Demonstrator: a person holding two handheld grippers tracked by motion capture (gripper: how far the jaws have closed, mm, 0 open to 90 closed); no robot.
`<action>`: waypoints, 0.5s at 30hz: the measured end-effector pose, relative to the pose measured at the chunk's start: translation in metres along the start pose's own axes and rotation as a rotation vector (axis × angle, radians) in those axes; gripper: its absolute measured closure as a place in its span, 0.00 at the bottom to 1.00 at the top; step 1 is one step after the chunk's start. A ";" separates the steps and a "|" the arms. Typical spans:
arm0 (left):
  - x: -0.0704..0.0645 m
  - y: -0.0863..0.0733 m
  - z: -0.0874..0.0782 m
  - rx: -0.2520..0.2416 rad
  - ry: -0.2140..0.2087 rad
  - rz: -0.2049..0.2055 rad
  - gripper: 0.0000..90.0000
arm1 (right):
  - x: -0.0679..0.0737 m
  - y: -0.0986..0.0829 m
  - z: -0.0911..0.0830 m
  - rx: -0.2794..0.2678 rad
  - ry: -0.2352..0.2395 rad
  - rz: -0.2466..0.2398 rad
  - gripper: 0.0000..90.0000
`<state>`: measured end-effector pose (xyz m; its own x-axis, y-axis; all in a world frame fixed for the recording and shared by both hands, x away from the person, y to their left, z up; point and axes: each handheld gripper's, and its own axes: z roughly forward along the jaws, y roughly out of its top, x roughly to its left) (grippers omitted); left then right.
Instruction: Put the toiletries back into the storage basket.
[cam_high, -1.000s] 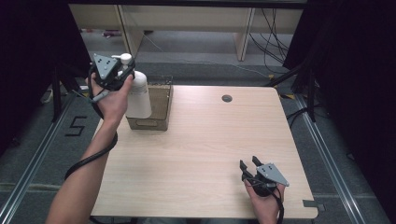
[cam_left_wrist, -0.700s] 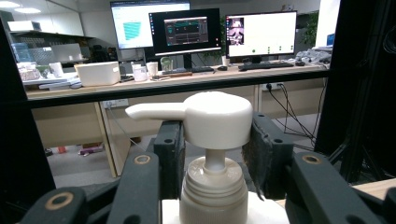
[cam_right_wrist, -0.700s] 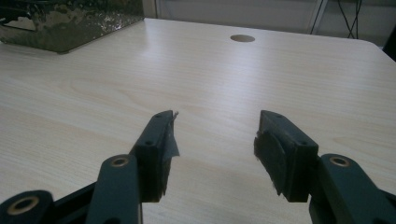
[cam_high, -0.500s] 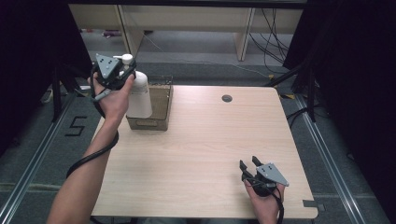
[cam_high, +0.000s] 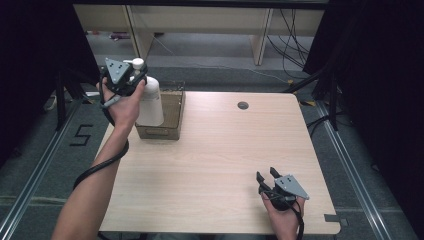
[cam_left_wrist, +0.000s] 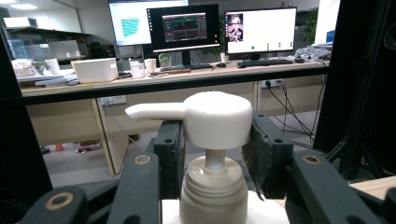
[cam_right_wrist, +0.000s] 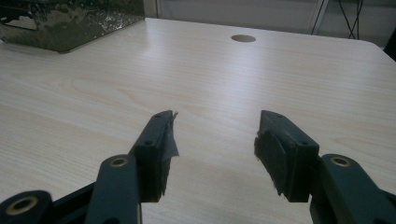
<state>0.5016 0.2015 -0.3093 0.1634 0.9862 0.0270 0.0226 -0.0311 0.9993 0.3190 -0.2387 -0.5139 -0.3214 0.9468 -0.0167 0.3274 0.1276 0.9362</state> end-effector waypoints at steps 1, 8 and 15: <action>0.000 0.000 0.000 -0.002 -0.001 0.002 0.66 | 0.000 0.000 0.000 -0.003 -0.001 -0.003 0.52; -0.001 -0.003 0.002 0.003 -0.003 0.000 0.66 | 0.001 0.000 0.001 -0.005 0.007 0.014 0.52; -0.001 -0.006 0.003 0.012 -0.001 0.002 0.66 | 0.001 -0.001 0.001 -0.010 0.004 0.014 0.52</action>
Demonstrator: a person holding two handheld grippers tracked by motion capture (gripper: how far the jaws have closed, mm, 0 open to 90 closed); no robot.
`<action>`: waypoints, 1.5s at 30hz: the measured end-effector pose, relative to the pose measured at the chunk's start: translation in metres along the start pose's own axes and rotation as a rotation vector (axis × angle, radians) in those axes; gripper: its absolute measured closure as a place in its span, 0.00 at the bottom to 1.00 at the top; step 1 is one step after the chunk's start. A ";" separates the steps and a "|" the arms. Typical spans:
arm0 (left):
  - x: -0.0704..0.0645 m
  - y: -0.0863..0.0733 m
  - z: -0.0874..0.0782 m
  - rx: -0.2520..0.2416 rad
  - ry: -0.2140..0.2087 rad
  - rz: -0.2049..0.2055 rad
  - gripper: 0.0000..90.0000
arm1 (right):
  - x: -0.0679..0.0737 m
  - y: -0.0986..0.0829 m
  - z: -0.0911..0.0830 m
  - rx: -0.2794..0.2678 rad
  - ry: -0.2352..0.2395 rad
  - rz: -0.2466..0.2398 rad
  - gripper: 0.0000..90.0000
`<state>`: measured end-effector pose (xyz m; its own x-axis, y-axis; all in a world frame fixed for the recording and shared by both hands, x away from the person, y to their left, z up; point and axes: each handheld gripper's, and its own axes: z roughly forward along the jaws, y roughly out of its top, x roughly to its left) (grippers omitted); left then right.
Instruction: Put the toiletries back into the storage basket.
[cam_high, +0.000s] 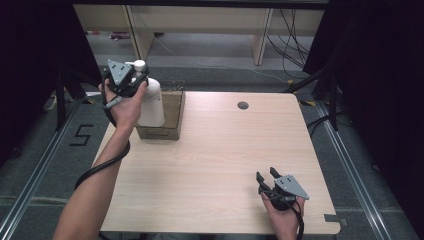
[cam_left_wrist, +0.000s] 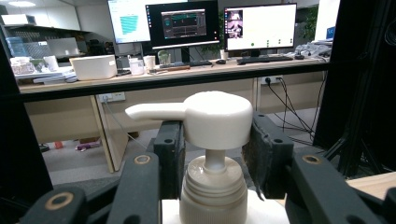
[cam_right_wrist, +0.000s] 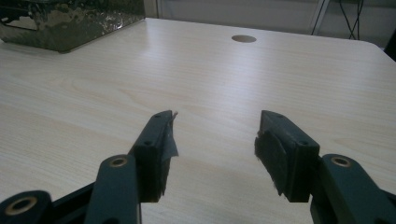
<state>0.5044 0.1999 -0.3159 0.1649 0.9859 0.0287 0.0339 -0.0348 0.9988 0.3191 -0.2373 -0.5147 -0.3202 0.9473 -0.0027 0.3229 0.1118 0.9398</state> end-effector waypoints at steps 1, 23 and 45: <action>0.000 0.000 0.000 0.000 0.000 0.001 0.66 | 0.000 0.000 0.000 0.001 0.001 -0.001 0.52; 0.000 -0.017 0.003 0.046 0.015 -0.006 0.66 | -0.001 0.000 0.000 -0.005 -0.006 -0.017 0.52; -0.002 -0.045 0.004 0.120 0.025 -0.019 0.66 | 0.000 0.000 0.000 0.001 -0.006 -0.009 0.52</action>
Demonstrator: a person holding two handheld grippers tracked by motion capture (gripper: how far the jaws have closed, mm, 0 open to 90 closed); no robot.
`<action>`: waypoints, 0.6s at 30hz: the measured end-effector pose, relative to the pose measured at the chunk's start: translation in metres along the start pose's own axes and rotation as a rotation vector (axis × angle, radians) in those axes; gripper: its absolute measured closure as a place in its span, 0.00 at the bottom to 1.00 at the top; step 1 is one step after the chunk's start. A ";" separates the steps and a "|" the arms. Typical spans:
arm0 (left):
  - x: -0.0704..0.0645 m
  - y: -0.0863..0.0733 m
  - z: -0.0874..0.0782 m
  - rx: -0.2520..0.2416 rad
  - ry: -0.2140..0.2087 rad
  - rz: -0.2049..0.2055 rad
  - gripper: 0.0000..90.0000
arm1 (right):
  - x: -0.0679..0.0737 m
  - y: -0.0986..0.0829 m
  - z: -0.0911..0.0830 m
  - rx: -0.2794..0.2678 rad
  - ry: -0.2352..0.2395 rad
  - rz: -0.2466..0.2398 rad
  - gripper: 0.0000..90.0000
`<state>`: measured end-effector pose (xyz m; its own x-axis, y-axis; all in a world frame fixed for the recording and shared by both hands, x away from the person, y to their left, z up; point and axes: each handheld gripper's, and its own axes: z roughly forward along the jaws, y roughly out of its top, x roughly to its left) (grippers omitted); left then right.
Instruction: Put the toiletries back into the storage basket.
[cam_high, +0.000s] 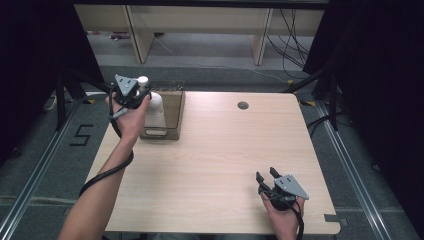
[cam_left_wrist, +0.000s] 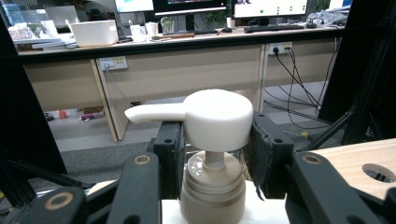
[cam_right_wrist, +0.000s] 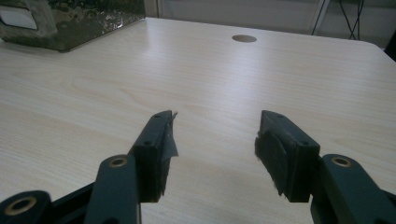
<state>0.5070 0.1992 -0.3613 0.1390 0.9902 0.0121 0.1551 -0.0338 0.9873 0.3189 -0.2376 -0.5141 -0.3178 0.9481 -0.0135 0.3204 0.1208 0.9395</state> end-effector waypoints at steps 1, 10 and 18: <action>0.000 -0.001 0.000 0.005 0.001 0.000 0.66 | 0.000 0.000 0.000 0.001 -0.002 -0.001 0.52; 0.001 -0.006 0.000 0.013 0.001 -0.003 0.66 | 0.001 0.000 0.000 0.008 0.011 0.020 0.52; 0.004 -0.007 -0.002 0.018 0.003 -0.008 0.66 | 0.001 -0.001 0.002 -0.007 0.024 0.014 0.51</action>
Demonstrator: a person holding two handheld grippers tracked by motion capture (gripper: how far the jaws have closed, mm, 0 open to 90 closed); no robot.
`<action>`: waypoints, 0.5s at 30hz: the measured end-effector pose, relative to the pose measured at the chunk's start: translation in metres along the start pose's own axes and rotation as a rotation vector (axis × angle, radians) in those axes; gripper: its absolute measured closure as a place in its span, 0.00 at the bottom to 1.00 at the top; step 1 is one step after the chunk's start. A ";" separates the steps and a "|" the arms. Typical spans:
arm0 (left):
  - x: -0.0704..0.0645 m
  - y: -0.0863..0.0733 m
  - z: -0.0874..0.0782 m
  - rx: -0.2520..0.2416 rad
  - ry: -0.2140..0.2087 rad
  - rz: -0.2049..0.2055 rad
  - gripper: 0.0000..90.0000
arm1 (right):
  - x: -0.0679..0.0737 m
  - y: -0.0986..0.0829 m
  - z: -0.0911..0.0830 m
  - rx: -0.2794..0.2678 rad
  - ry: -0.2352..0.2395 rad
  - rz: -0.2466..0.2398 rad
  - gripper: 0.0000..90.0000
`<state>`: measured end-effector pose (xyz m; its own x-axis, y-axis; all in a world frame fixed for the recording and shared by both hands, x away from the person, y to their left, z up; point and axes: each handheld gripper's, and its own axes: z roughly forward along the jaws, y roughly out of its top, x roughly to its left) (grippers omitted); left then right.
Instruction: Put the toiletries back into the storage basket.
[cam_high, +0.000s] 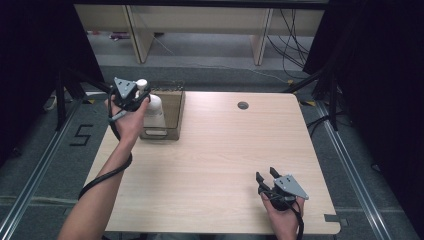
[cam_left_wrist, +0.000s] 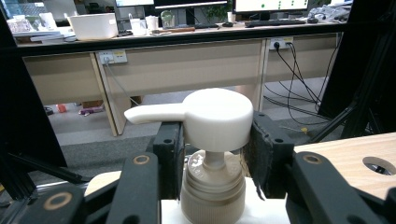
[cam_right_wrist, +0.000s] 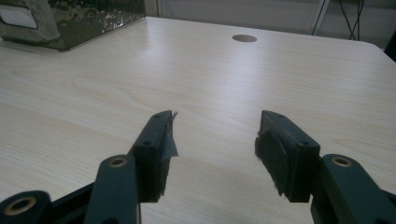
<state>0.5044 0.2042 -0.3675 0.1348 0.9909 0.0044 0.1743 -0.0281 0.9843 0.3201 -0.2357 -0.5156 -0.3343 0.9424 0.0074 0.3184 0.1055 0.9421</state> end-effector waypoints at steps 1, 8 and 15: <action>0.001 0.000 0.000 0.000 0.002 0.006 0.66 | 0.000 0.000 0.000 0.001 -0.004 -0.003 0.51; 0.004 -0.003 -0.003 -0.013 -0.006 0.004 0.64 | 0.000 0.000 -0.001 0.016 -0.013 -0.006 0.51; 0.005 -0.008 -0.007 -0.023 -0.020 0.004 0.51 | 0.001 0.000 -0.001 0.015 -0.014 -0.005 0.50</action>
<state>0.4968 0.2100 -0.3738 0.1546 0.9880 0.0052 0.1509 -0.0288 0.9881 0.3191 -0.2353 -0.5148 -0.3236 0.9462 -0.0017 0.3301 0.1146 0.9369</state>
